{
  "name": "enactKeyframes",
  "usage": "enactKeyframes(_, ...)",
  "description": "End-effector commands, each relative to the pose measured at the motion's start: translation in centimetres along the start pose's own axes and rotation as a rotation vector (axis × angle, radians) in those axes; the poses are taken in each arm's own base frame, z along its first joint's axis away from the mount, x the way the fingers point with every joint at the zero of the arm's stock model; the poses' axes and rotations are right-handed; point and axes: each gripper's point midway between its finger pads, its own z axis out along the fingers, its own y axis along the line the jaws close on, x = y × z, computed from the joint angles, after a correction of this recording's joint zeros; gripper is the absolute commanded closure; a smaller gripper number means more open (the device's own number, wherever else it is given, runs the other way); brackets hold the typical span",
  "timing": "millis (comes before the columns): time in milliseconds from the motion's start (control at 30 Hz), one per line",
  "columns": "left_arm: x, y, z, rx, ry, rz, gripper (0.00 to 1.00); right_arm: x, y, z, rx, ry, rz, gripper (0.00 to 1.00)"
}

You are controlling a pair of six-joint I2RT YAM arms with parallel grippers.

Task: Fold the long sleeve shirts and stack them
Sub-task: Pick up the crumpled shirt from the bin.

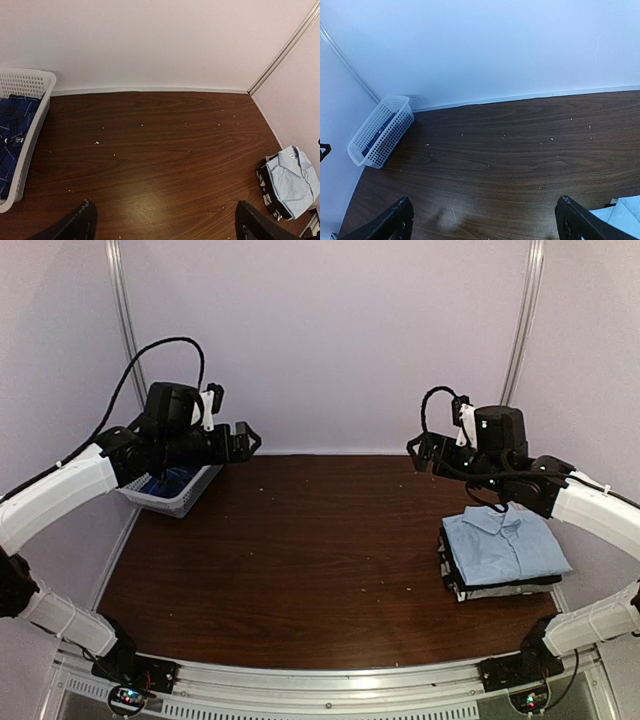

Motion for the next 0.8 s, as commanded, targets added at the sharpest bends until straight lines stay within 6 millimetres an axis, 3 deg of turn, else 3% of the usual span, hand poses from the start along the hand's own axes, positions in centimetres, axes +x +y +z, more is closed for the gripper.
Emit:
enactKeyframes(0, -3.4, -0.7, -0.2, -0.011, -0.089, 0.052, 0.02, -1.2, 0.2, -0.6, -0.012, -0.036, -0.020, 0.00)
enactKeyframes(200, -4.8, 2.6, 0.8, -0.153, -0.066, 0.034, 0.02, -1.1, -0.6, -0.8, 0.027, -0.025, -0.050, 0.00)
enactKeyframes(400, -6.2, 8.6, 2.0, -0.288, -0.048, -0.023, 0.02, -2.1, -1.5, -1.7, 0.081, -0.053, -0.077, 0.00)
enactKeyframes(600, -7.8, 16.1, 3.5, -0.442, -0.037, -0.097, 0.02, -2.4, -1.2, -2.2, 0.065, -0.061, -0.105, 0.00)
enactKeyframes(633, -7.7, 19.1, 4.7, -0.503, -0.018, -0.115, 0.02, -2.4, -0.9, -2.1, 0.050, -0.053, -0.114, 0.00)
enactKeyframes(767, -6.3, 24.4, 7.0, -0.614, 0.046, -0.144, 0.02, -2.4, -0.5, -2.4, 0.024, -0.051, -0.119, 0.00)
